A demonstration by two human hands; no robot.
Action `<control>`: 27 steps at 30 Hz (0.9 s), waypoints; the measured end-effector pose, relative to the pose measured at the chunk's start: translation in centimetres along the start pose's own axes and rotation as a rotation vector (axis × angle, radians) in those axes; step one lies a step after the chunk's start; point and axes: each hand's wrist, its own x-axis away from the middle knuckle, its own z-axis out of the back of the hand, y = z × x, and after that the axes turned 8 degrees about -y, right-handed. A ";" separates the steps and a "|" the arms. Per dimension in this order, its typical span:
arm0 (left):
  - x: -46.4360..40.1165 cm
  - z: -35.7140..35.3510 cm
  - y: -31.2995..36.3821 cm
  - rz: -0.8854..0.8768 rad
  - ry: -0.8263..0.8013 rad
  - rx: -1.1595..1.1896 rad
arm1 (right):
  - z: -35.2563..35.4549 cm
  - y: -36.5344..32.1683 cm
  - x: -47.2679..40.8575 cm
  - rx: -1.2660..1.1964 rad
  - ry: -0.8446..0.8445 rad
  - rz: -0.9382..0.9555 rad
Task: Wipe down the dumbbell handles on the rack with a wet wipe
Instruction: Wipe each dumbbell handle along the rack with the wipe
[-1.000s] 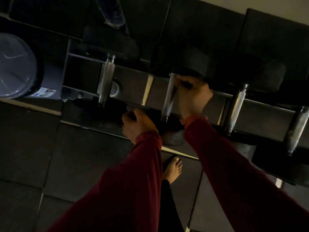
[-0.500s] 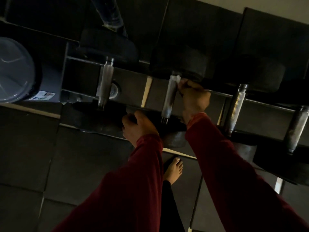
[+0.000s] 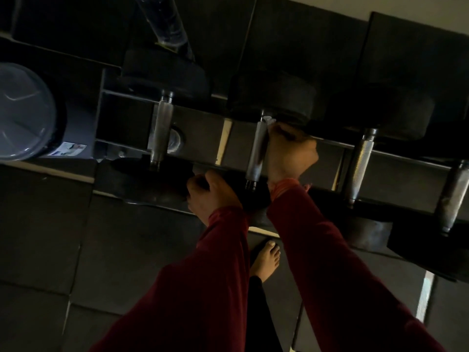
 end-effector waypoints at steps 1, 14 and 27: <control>0.0 0.0 0.0 0.001 -0.004 0.000 | -0.1 0.4 0.4 0.029 0.033 0.167; 0.1 0.1 0.0 0.023 -0.018 0.001 | 1.2 1.9 0.3 0.450 -0.149 0.786; 0.4 0.0 0.2 -0.003 -0.006 0.016 | 4.0 4.8 -0.6 0.070 -0.643 -0.354</control>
